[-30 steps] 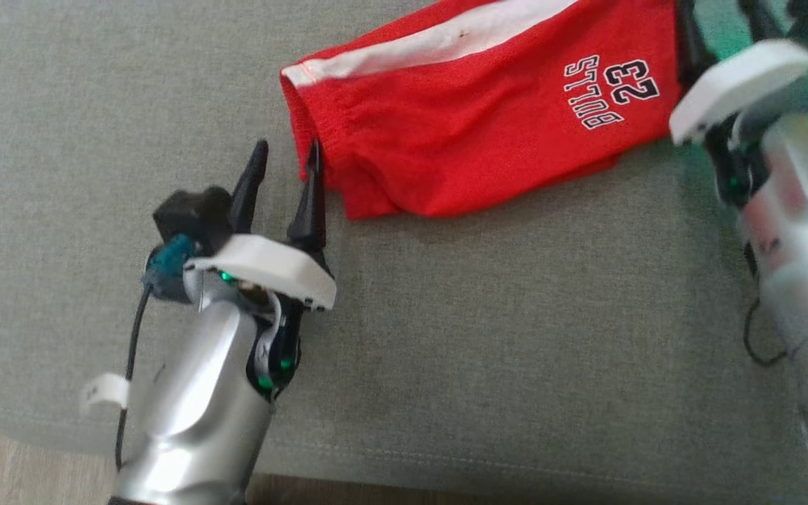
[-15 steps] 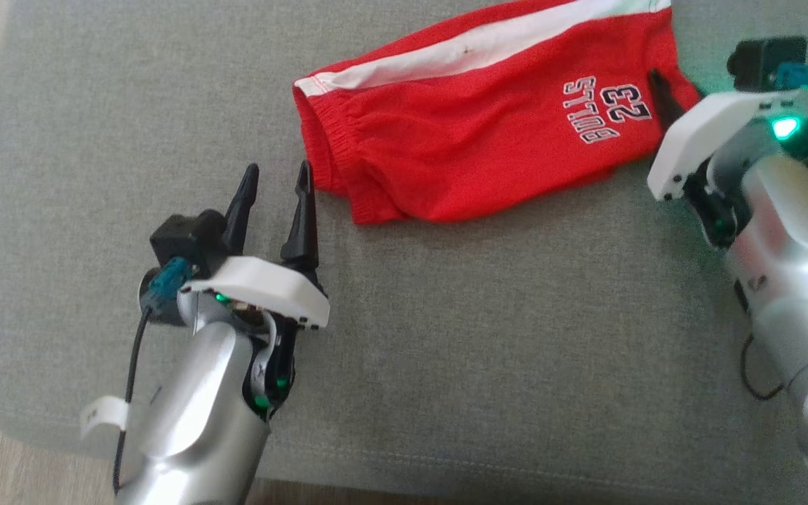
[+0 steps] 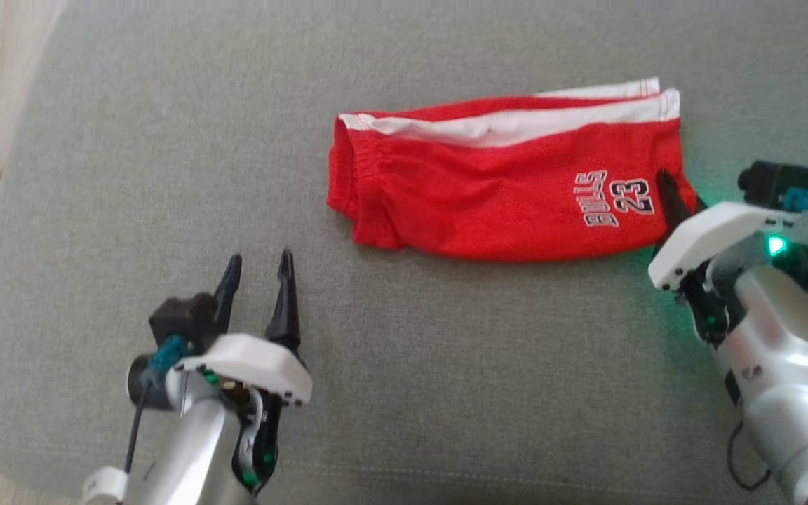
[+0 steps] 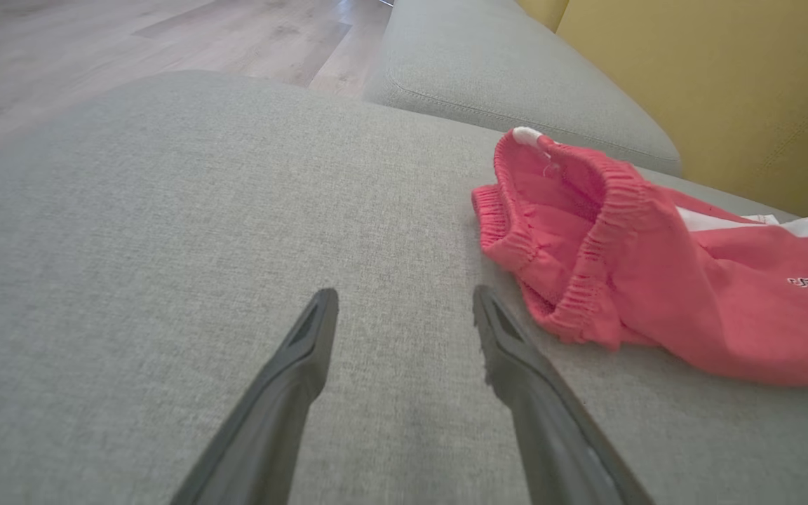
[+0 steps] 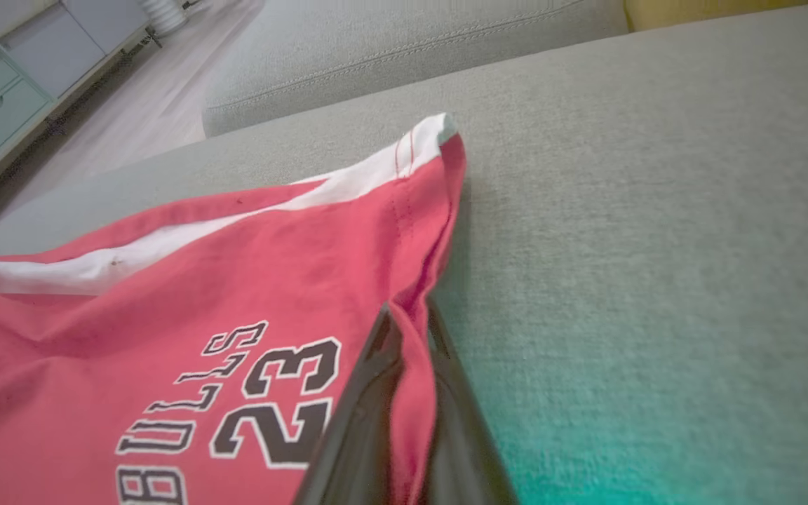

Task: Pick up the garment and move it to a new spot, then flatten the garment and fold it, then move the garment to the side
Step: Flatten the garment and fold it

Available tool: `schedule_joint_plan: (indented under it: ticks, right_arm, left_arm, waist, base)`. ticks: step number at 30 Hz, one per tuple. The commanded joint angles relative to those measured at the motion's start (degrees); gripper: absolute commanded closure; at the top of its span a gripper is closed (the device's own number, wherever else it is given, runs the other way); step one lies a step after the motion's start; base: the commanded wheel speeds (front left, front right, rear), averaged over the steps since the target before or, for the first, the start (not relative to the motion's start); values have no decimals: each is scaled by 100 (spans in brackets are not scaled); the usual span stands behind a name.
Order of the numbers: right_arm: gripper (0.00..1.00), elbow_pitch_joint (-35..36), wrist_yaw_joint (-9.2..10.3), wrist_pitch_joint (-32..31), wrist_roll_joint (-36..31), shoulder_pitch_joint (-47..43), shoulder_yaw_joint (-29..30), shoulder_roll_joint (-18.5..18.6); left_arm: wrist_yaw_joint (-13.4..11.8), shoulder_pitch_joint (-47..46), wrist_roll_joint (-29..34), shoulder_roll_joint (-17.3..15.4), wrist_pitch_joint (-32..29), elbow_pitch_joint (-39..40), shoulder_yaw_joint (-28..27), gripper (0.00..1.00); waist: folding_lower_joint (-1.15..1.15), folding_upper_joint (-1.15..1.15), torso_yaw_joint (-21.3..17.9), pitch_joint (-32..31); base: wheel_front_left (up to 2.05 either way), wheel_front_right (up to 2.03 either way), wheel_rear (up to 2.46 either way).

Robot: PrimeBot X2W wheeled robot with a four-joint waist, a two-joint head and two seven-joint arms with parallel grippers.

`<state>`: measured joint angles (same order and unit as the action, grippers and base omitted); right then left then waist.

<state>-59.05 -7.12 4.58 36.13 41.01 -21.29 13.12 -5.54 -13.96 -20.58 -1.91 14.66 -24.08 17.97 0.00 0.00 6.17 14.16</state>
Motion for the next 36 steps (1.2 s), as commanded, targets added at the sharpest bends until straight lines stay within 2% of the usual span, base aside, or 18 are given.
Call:
schedule_joint_plan:
  ticks: [1,5,10,19,27,28,29,30,36]
  right_arm:
    - [100,189,-36,83,47,-42,-33,19]
    - [100,424,-36,157,130,-306,15,125]
    - [100,1058,-36,280,-77,-252,-221,186]
    - [100,2028,-36,-196,-194,-57,-869,-460]
    - [100,2017,-36,-297,-93,-287,-1213,-939]
    - [79,1983,-36,-271,-52,-326,-1248,-971]
    - [28,1958,-36,-235,-24,-360,-1304,-993]
    - [0,1945,-36,-196,17,-395,-1368,-1008]
    - [0,2180,-36,224,557,-576,-1849,-1022]
  left_arm:
    - [-12,-51,52,-97,34,175,-198,0]
    - [28,225,122,-97,34,190,-222,0]
    - [39,414,84,-97,34,198,-199,0]
    - [38,428,34,-97,34,181,-75,0]
    - [80,322,97,-97,34,112,292,0]
    - [78,291,111,-97,34,110,330,0]
    - [73,263,127,-97,34,107,367,0]
    - [67,242,128,-97,34,103,400,0]
    - [19,160,215,-97,34,124,399,0]
  waist:
    - [0,0,-66,-161]
    - [0,0,-63,-349]
    - [0,0,43,-419]
    - [0,0,497,-456]
    - [0,0,989,-456]
    - [0,0,1026,-446]
    - [0,0,1052,-442]
    - [0,0,1070,-445]
    - [0,0,965,-507]
  base:
    - [0,0,0]
    - [0,0,0]
    - [0,0,0]
    - [0,0,0]
    - [0,0,0]
    - [0,0,0]
    - [0,0,0]
    - [0,0,0]
    - [0,0,0]
